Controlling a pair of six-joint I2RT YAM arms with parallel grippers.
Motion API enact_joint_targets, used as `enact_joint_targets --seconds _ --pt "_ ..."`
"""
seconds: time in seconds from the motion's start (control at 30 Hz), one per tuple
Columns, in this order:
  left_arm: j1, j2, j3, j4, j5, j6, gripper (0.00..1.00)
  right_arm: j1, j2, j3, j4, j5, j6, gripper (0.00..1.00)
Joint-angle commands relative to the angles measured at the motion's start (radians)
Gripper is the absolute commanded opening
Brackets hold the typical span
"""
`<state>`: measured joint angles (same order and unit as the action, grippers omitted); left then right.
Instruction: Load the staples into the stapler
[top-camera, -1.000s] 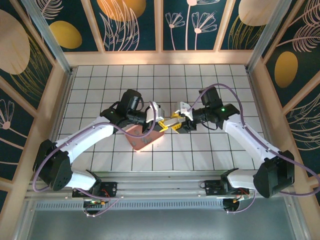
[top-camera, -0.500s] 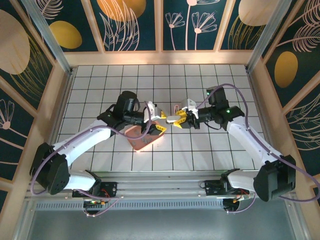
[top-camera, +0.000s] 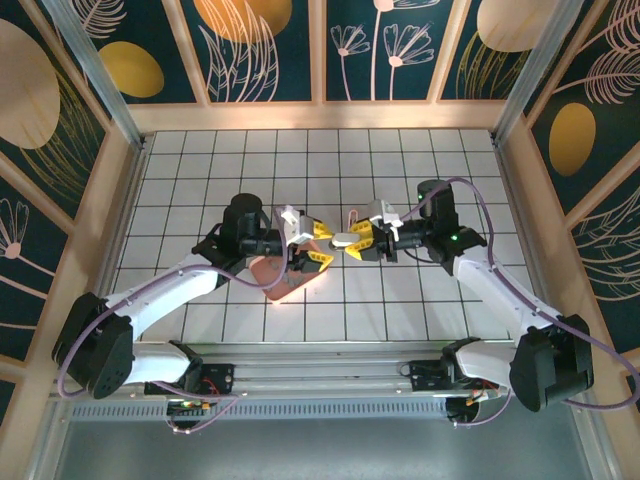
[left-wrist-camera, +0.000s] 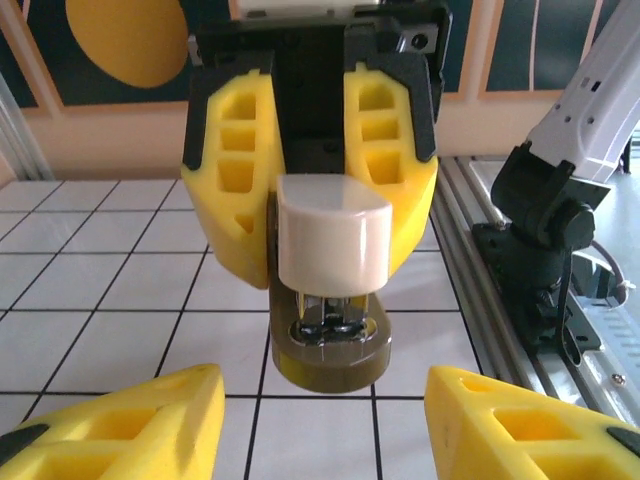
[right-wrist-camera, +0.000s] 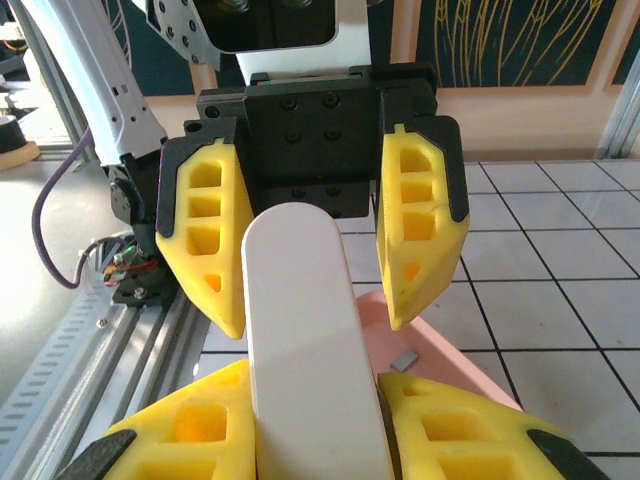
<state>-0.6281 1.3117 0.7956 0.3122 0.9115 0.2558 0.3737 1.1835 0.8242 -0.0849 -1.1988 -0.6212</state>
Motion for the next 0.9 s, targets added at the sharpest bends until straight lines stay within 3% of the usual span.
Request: enact_joint_targets --seconds 0.0,0.43,0.87 --pt "0.006 0.003 0.008 0.081 0.058 -0.050 0.54 0.002 -0.003 -0.015 0.065 -0.038 0.036 0.07" --pt "0.006 0.044 0.046 0.077 0.092 -0.058 0.49 0.019 0.005 -0.021 0.090 -0.033 0.062 0.07" --pt "0.007 0.061 0.073 0.024 0.074 -0.040 0.29 0.024 -0.001 -0.020 0.094 -0.027 0.069 0.06"
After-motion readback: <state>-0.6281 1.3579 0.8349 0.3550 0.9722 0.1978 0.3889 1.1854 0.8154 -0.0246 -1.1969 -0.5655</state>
